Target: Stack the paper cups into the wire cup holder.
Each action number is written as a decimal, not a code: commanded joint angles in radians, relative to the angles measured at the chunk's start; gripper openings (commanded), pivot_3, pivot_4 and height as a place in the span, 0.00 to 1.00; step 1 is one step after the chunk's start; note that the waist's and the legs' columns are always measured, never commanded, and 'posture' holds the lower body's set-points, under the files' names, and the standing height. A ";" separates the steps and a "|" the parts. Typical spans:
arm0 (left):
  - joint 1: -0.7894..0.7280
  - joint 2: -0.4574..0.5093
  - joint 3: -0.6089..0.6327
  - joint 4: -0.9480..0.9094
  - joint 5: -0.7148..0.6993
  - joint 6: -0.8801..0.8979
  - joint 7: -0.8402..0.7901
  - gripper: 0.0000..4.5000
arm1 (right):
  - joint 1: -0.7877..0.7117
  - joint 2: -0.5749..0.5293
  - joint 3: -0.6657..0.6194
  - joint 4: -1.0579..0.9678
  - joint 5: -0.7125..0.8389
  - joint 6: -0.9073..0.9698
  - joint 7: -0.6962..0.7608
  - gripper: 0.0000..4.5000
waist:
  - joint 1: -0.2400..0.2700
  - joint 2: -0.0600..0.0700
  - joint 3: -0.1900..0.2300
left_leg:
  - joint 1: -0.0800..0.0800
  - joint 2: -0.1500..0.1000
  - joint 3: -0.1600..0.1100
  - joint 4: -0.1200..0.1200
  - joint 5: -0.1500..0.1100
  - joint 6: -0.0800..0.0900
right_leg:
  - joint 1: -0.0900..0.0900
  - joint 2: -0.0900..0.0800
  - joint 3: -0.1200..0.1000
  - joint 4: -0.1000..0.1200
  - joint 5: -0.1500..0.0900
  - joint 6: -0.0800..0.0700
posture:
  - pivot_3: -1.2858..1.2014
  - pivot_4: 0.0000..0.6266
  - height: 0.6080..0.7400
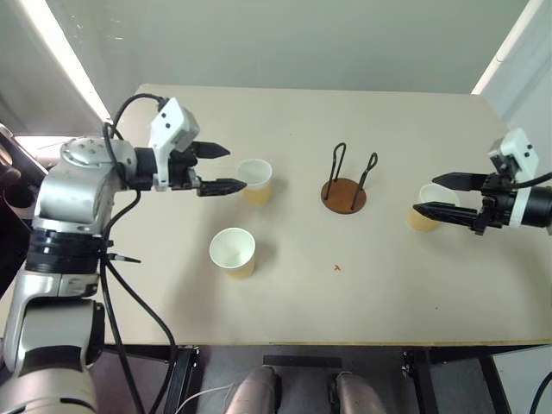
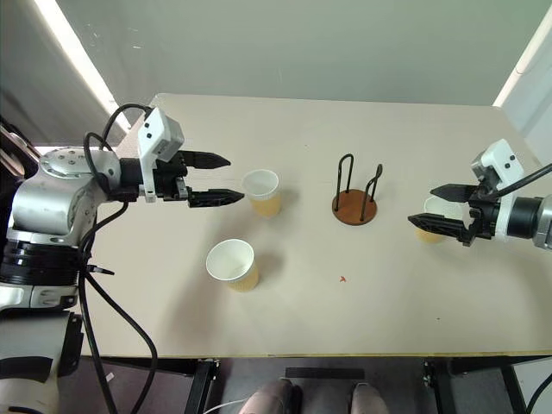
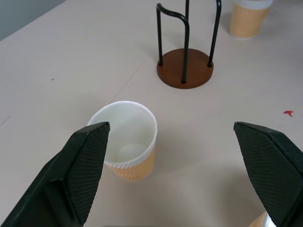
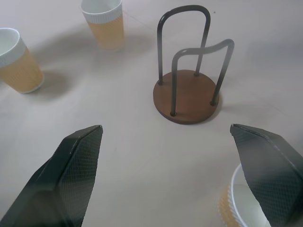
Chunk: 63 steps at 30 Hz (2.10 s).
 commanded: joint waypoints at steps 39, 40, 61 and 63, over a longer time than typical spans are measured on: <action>-0.139 -0.030 -0.052 0.120 0.025 -0.086 -0.150 1.00 | -0.112 0.081 0.080 -0.038 -0.010 0.109 -0.069 1.00 | -0.005 0.000 0.000 | 0.000 0.000 0.000 0.000 0.000 0.000 | -0.001 0.000 0.000 0.000 0.000 0.000 | 0.52 0.24 1.00; -0.143 -0.032 -0.051 0.129 0.029 -0.091 -0.153 1.00 | -0.126 0.095 0.089 -0.026 -0.020 0.105 -0.084 1.00 | -0.005 0.000 0.000 | 0.000 0.000 0.000 0.000 0.000 0.000 | -0.001 0.000 0.000 0.000 0.000 0.000 | 0.52 0.24 1.00; -0.102 -0.033 -0.025 0.070 0.033 -0.100 -0.129 1.00 | -0.298 0.267 0.292 0.159 -0.206 0.036 -0.139 1.00 | -0.006 0.000 0.000 | -0.002 0.000 0.000 -0.001 0.000 0.000 | -0.003 0.000 0.000 -0.001 0.000 0.000 | 0.52 0.24 1.00; -0.099 -0.033 -0.024 0.064 0.032 -0.099 -0.127 1.00 | -0.311 0.285 0.301 0.179 -0.223 0.024 -0.141 1.00 | -0.006 0.000 0.000 | -0.002 0.000 0.000 -0.001 0.000 0.000 | -0.003 0.000 0.000 -0.001 0.000 0.000 | 0.52 0.24 1.00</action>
